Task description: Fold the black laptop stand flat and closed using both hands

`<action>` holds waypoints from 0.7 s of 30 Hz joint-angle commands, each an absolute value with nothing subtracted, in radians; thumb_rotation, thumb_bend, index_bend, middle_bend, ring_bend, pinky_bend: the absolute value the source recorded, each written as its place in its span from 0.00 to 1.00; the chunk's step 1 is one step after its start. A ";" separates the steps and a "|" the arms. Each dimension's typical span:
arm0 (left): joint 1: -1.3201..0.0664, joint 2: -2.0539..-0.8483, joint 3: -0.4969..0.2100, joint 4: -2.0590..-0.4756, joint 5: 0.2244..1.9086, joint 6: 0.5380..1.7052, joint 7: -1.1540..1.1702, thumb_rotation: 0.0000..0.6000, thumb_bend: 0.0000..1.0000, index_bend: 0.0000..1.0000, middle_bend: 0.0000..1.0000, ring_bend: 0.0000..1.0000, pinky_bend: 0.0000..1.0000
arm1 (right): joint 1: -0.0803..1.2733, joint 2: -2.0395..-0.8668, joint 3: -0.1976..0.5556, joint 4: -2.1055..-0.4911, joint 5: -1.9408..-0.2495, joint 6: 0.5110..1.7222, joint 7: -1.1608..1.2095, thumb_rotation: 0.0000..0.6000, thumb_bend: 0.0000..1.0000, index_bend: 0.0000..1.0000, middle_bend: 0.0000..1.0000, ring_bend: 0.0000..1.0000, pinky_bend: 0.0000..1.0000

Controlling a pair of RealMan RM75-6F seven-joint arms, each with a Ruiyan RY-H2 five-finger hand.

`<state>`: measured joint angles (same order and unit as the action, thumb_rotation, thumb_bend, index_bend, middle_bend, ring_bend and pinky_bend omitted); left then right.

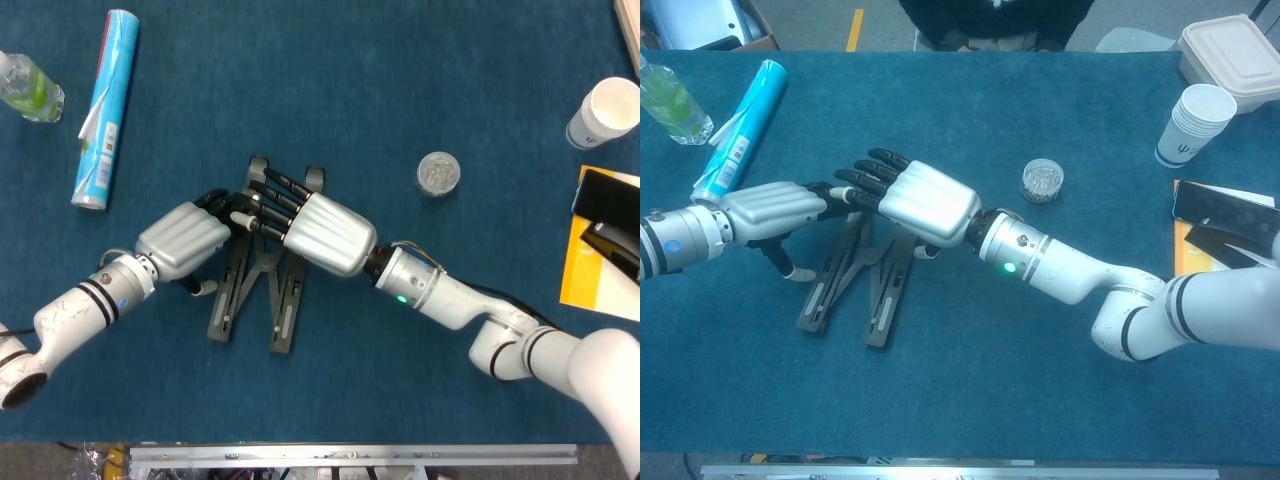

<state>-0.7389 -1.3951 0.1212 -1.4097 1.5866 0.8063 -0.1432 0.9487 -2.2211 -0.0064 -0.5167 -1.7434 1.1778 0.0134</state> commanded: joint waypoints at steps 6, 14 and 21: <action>-0.748 -1.382 0.126 -1.435 1.589 0.791 -0.217 1.00 0.22 0.00 0.00 0.00 0.00 | 0.955 -2.230 -0.004 -0.503 -1.738 1.182 0.030 1.00 0.00 0.00 0.00 0.00 0.00; -0.754 -1.378 0.132 -1.420 1.609 0.798 -0.217 1.00 0.22 0.00 0.00 0.00 0.00 | 0.954 -2.232 -0.010 -0.498 -1.739 1.188 0.028 1.00 0.00 0.00 0.00 0.00 0.00; -0.740 -1.351 0.123 -1.436 1.585 0.815 -0.140 1.00 0.22 0.00 0.00 0.00 0.00 | 0.953 -2.162 -0.019 -0.603 -1.736 1.161 0.032 1.00 0.00 0.00 0.00 0.00 0.00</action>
